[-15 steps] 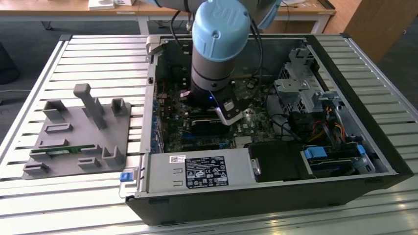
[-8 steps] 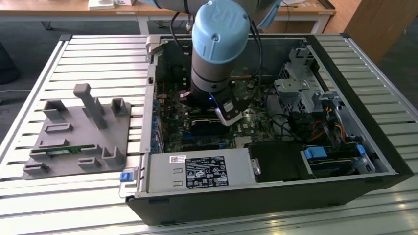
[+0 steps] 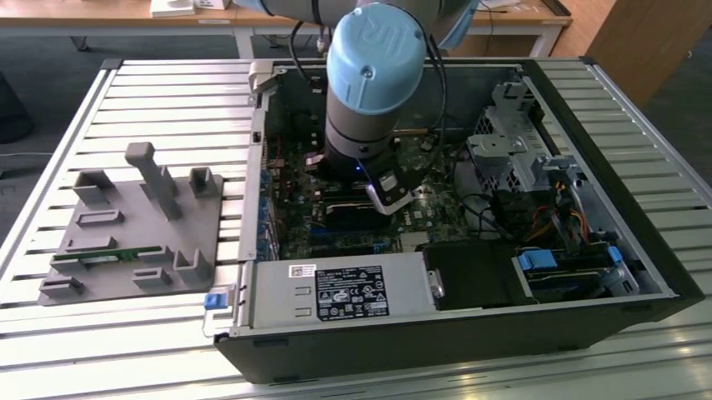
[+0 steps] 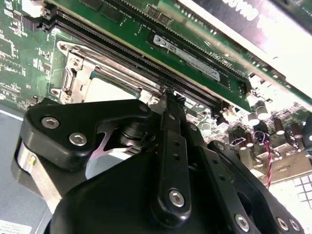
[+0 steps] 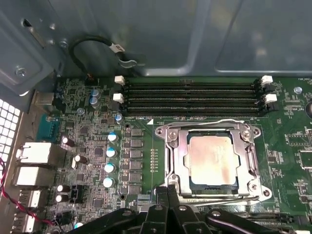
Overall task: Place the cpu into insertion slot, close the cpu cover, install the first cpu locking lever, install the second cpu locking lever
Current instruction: 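Install the second cpu locking lever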
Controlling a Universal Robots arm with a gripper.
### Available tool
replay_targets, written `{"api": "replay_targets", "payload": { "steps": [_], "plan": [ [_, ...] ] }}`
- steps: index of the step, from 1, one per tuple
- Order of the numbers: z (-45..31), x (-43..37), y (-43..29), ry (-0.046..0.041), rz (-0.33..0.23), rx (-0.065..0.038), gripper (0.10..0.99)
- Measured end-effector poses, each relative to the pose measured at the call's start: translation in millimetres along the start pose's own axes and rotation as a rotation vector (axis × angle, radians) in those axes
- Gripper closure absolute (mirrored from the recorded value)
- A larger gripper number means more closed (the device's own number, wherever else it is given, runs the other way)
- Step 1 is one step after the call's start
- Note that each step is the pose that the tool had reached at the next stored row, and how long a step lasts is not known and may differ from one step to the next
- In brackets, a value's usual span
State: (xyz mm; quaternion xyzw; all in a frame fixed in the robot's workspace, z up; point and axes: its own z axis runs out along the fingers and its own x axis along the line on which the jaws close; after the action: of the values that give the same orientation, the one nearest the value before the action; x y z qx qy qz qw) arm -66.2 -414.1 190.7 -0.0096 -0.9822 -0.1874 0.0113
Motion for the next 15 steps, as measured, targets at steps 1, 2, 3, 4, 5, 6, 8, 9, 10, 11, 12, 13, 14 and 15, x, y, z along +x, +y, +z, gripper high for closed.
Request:
{"api": "replay_targets", "payload": {
  "steps": [1, 2, 3, 4, 5, 6, 8, 9, 10, 11, 12, 13, 14, 15],
  "plan": [
    [0.4, 0.0, -0.1, 0.0, 0.0, -0.002, 0.98],
    [0.7, 0.0, -0.3, 0.0002, 0.0, -0.004, 0.98],
    [1.2, 0.1, -0.5, 0.0002, 0.0, -0.006, 0.98],
    [1.6, 0.1, -0.6, 0.0003, 0.0, -0.007, 0.98],
    [2.0, 0.2, -0.8, 0.0002, 0.0, -0.009, 0.98],
    [2.4, 0.3, -1.0, 0.0003, 0.0, -0.011, 0.98],
    [3.0, 1.0, -1.2, 0.0003, 0.0, -0.014, 0.98],
    [3.3, 1.6, -1.4, 0.0004, 0.0, -0.015, 0.98],
    [3.5, 2.1, -1.5, 0.0005, 0.0, -0.017, 0.98],
    [3.7, 2.7, -1.5, 0.0005, 0.0, -0.02, 0.98],
    [3.9, 3.3, -1.6, 0.0006, 0.0, -0.022, 0.98],
    [4.1, 3.7, -1.7, 0.0006, 0.0, -0.024, 0.98],
    [4.3, 3.9, -1.8, 0.0007, -0.001, -0.026, 0.98],
    [4.4, 3.9, -1.7, 0.0008, -0.001, -0.029, 0.98]
  ]
}}
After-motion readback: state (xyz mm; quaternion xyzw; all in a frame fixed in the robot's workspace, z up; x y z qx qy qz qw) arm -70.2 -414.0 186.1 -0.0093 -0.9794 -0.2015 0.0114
